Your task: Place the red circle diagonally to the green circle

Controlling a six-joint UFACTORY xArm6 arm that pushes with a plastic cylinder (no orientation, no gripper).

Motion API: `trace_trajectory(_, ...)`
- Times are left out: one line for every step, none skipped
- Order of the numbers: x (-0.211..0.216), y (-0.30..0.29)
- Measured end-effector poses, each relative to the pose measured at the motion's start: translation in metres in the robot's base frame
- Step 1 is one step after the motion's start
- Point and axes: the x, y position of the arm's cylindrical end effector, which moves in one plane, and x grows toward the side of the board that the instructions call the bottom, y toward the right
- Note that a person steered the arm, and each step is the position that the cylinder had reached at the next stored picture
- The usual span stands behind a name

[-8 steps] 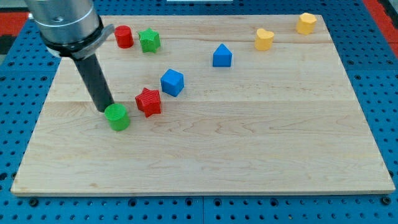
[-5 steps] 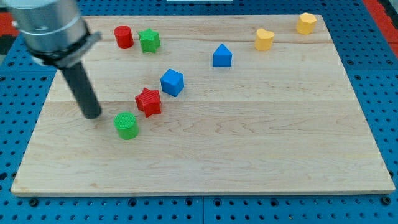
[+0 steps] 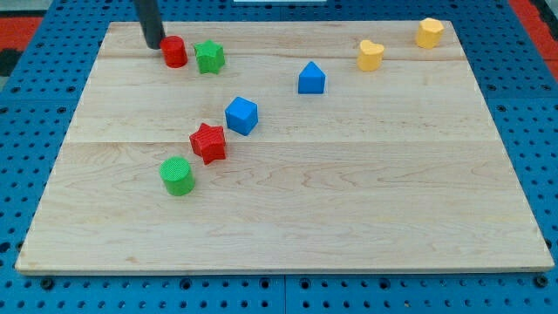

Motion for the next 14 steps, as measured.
trace_trajectory(0.010,0.022)
trace_trajectory(0.029,0.025)
trace_trajectory(0.041,0.028)
trace_trajectory(0.040,0.030)
trace_trajectory(0.019,0.050)
trace_trajectory(0.030,0.085)
trace_trajectory(0.060,0.086)
trace_trajectory(0.064,0.059)
trace_trajectory(0.060,0.042)
trace_trajectory(0.068,0.025)
trace_trajectory(0.100,0.012)
trace_trajectory(0.115,-0.006)
trace_trajectory(0.110,-0.013)
trace_trajectory(0.147,-0.013)
